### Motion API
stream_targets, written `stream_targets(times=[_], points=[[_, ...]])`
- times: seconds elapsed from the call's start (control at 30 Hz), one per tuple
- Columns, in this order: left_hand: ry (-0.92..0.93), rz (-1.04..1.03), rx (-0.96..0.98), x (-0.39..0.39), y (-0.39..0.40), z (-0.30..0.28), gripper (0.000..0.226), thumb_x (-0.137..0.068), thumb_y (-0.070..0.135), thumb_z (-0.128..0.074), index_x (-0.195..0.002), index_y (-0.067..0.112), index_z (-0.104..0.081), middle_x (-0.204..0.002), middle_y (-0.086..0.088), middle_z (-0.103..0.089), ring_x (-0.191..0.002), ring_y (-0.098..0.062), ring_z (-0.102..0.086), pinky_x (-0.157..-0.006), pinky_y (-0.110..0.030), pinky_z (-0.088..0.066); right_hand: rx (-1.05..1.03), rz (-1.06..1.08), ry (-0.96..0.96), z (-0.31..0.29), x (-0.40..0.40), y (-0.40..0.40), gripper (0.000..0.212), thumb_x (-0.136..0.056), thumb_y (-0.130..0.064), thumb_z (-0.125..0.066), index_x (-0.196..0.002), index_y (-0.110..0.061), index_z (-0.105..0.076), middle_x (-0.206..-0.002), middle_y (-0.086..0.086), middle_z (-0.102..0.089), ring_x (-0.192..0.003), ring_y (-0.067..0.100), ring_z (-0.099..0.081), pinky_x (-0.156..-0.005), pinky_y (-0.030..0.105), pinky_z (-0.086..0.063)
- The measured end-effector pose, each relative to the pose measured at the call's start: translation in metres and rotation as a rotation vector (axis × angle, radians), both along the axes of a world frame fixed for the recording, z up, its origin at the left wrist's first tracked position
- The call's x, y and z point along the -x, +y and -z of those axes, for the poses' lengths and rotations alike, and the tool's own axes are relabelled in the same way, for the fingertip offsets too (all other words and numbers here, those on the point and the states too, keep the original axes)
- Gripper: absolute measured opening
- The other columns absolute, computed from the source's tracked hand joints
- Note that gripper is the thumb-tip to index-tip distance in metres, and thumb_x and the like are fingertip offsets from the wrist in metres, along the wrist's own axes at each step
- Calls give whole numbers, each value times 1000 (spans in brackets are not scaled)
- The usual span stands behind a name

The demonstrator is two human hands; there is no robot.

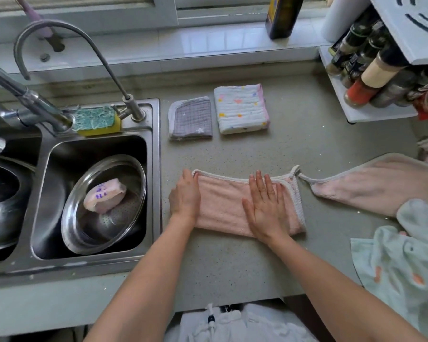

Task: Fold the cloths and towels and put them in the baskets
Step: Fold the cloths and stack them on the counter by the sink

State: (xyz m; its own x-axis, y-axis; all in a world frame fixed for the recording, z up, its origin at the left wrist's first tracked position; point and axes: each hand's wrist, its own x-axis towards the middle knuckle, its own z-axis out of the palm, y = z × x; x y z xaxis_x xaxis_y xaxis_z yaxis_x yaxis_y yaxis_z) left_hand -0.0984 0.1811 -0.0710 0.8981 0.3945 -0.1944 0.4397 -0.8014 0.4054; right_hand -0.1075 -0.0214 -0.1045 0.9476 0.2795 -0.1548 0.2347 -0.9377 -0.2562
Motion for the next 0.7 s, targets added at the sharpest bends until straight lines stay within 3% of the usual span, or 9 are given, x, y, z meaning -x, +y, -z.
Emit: stream_targets(times=[0.1, 0.23, 0.37, 0.43, 0.5, 0.6, 0.7], points=[[18, 12, -82, 1, -4, 4, 31, -103, 34, -27, -104, 7, -43, -97, -13, -63, -81, -36, -61, -65, -41, -43, -6, -42, 30, -1, -2, -5, 65, -92, -54, -2, -150, -25, 8, -158, -8, 12, -143, 7, 20, -115, 29, 19], [38, 37, -147, 4, -6, 7, 33, -103, 34, -25, -107, 7, -43, -101, -14, -64, -84, -36, -63, -63, -39, -39, 74, 80, -30, -1, -13, -40, 67, -91, -51, 0, -151, -21, -1, -159, -4, 2, -144, 8, 8, -116, 31, 13], [88, 26, -173, 2, -9, 4, 37, -104, 34, -22, -110, 5, -45, -111, -17, -62, -93, -38, -61, -66, -39, -34, 59, 66, 42, -4, -21, -55, 74, -85, -53, 4, -151, -20, -2, -158, -4, 6, -147, 12, 3, -115, 30, 11], [100, -36, -176, 0, -11, 3, 36, -103, 34, -25, -112, 6, -45, -113, -16, -60, -96, -38, -60, -70, -40, -37, -53, 154, 16, -7, -21, -50, 75, -89, -53, -10, -151, -12, -20, -159, 9, -10, -147, 21, -8, -117, 34, -2], [-6, -80, -193, 1, -11, 2, 31, -100, 33, -36, -115, 6, -45, -115, -17, -54, -100, -36, -55, -76, -43, -40, -99, 315, -93, -10, -20, -48, 67, -92, -48, -35, -144, -5, -35, -151, 20, -31, -140, 32, -29, -113, 42, -23], [-361, 209, -198, 8, -18, 4, 33, -94, 25, -44, -122, 8, -46, -122, -17, -52, -106, -29, -46, -88, -39, -37, -53, 533, -162, -24, -20, -46, 62, -84, -47, -62, -127, -5, -47, -126, 17, -50, -116, 35, -47, -95, 43, -37], [-323, 732, -188, 20, -36, 14, 46, -98, 28, -31, -140, 10, -39, -144, -12, -45, -131, -27, -41, -110, -38, -24, -34, 664, -191, -32, -13, -48, 59, -76, -52, -69, -112, -9, -51, -116, 14, -52, -108, 33, -48, -88, 41, -36]])
